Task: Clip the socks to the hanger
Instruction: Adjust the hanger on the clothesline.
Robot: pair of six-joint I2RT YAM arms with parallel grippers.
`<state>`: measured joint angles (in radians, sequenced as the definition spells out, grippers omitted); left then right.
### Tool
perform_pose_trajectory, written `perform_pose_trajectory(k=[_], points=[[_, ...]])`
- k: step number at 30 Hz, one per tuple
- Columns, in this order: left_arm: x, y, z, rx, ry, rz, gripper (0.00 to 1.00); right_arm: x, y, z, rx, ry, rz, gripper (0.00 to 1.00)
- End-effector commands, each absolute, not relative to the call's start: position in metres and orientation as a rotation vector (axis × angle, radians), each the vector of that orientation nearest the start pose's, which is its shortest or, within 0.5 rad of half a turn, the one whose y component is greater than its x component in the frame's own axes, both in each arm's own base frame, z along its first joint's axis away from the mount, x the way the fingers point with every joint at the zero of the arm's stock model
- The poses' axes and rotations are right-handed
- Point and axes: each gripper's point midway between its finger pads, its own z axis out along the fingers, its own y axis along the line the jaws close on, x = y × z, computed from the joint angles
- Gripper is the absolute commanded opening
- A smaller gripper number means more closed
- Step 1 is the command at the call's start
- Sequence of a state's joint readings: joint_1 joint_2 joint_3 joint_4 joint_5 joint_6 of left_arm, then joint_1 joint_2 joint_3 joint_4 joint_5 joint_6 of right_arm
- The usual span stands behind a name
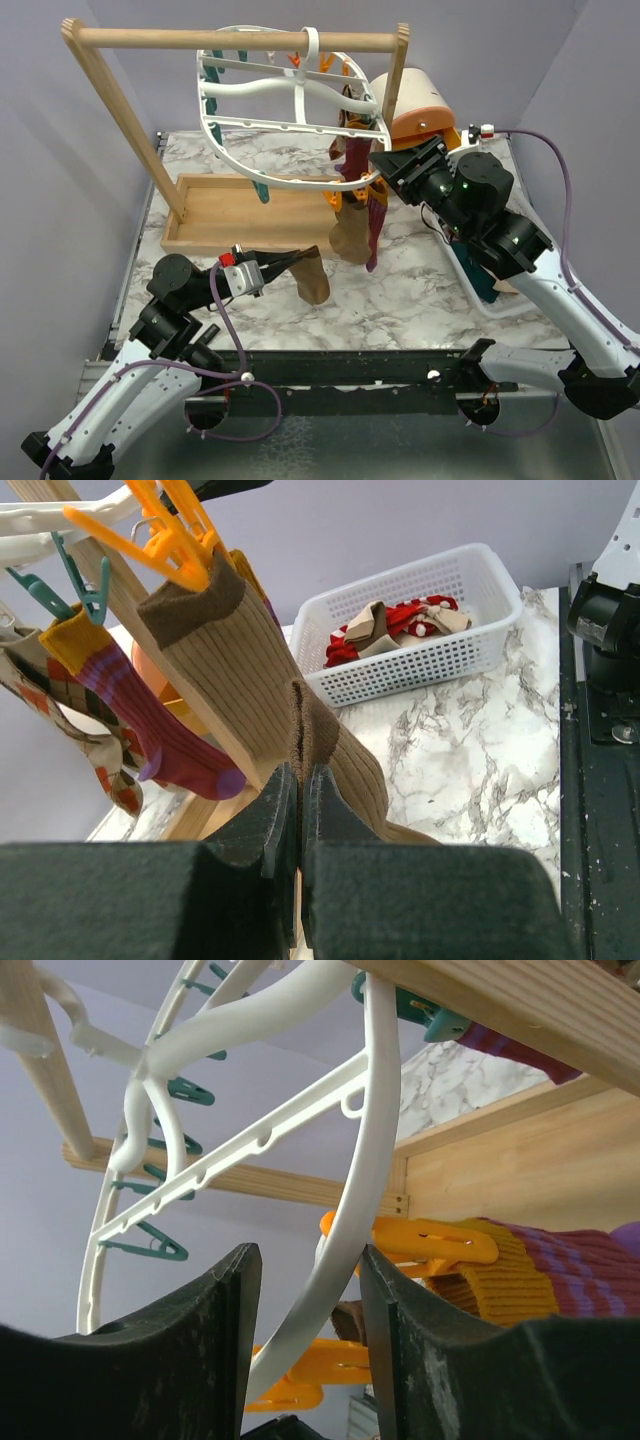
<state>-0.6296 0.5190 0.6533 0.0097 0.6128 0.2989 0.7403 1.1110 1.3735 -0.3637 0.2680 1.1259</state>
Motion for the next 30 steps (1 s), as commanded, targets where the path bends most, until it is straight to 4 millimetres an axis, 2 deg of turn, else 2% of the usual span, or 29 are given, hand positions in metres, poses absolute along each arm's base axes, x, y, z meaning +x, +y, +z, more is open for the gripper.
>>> perform_pose_trajectory(k=[1,7,11,21,30], points=[[0.149,-0.225,0.329,1.094,1.010,-0.718,0.00,0.290,0.249,0.430,0.546,1.723,1.216,0.45],[0.150,-0.225,0.324,1.101,1.020,-0.717,0.00,0.305,0.235,0.432,0.547,1.710,1.164,0.26],[0.150,-0.225,0.320,1.105,1.028,-0.717,0.00,0.317,0.227,0.435,0.529,1.715,1.132,0.19],[0.150,-0.223,0.311,1.110,1.039,-0.711,0.00,0.342,0.222,0.427,0.492,1.764,1.166,0.21],[0.151,-0.223,0.310,1.115,1.041,-0.697,0.00,0.355,0.206,0.444,0.492,1.717,1.127,0.31]])
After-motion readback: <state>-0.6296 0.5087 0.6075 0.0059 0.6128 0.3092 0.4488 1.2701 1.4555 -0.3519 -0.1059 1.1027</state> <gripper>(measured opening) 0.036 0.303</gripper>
